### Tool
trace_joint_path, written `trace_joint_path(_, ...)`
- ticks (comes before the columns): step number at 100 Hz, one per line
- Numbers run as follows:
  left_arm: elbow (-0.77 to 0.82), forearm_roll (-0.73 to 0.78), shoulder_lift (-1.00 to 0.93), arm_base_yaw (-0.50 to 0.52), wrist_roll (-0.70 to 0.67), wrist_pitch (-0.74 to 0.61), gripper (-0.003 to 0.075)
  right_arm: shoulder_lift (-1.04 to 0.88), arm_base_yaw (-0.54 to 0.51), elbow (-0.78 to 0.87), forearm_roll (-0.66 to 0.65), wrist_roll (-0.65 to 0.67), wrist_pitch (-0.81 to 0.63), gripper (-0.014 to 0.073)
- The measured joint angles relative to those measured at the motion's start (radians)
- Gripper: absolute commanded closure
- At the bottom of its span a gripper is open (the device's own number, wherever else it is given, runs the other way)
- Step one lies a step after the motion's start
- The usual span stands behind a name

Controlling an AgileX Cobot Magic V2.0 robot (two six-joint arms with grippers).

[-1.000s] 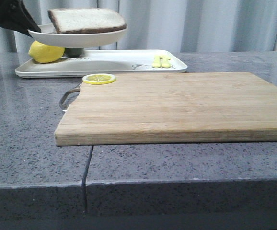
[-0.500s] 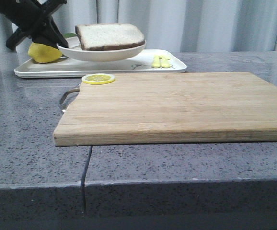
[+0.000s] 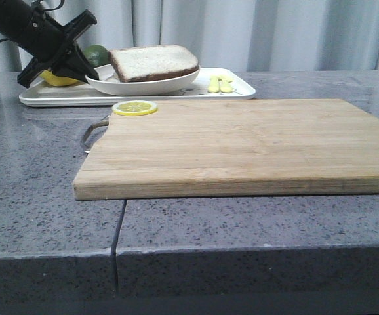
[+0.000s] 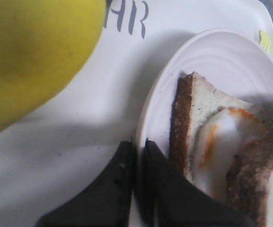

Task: Place bread and move sandwich to tray
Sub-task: 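Lower the plate onto the white tray with the left gripper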

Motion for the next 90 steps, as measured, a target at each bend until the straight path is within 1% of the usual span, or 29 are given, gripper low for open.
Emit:
trace_joint_path(31, 0.000, -0.011, 0.006, 0.000, 0.000, -0.019, 0.0740, 0.000, 0.000, 0.000, 0.000, 0.000, 0.000, 0.0030)
trace_joint_path(52, 0.000, 0.025, 0.006, 0.000, -0.015, -0.020, 0.0740, 0.000, 0.000, 0.000, 0.000, 0.000, 0.000, 0.0030)
trace_joint_path(90, 0.000, 0.030, 0.006, 0.000, -0.024, -0.020, 0.0738, 0.000, 0.000, 0.000, 0.000, 0.000, 0.000, 0.0030)
